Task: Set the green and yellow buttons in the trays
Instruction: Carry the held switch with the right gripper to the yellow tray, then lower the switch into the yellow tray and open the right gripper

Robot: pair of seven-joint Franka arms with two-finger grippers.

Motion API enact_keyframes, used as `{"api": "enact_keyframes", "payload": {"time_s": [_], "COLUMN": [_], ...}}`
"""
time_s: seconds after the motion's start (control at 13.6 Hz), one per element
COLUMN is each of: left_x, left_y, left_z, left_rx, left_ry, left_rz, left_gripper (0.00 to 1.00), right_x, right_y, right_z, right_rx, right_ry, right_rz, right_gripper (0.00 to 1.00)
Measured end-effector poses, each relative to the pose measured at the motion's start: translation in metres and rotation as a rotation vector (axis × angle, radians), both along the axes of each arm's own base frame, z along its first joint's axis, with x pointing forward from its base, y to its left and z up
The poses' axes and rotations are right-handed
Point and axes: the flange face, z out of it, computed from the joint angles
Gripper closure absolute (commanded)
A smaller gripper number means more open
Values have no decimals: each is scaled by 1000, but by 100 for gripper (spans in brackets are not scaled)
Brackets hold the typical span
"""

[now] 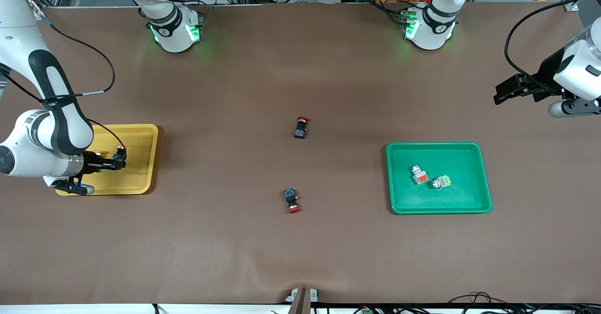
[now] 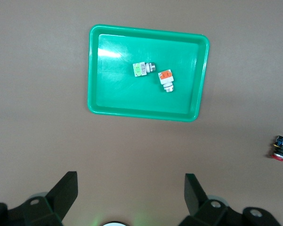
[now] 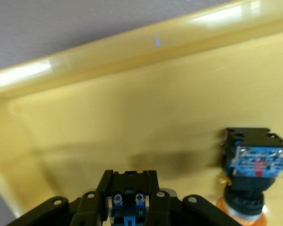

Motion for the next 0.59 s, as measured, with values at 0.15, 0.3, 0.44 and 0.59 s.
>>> {"api": "enact_keyframes", "payload": {"time_s": [0.15,0.3,0.44,0.59], "left_x": [0,0,0,0], "left_y": [0,0,0,0], "left_z": [0,0,0,0], "left_rx": [0,0,0,0], "left_ry": [0,0,0,1], "left_rz": [0,0,0,0], "left_gripper": [0,0,0,0], "right_x": [-3,-3,-1,7], "right_y": [-5,-4,-2,4], "right_z": [-6,-9,-7,6], "right_rx": [6,8,12,22], "right_ry": [4,6,9,24], "right_rz": [1,3,8,22], "right_gripper": [0,0,0,0]}}
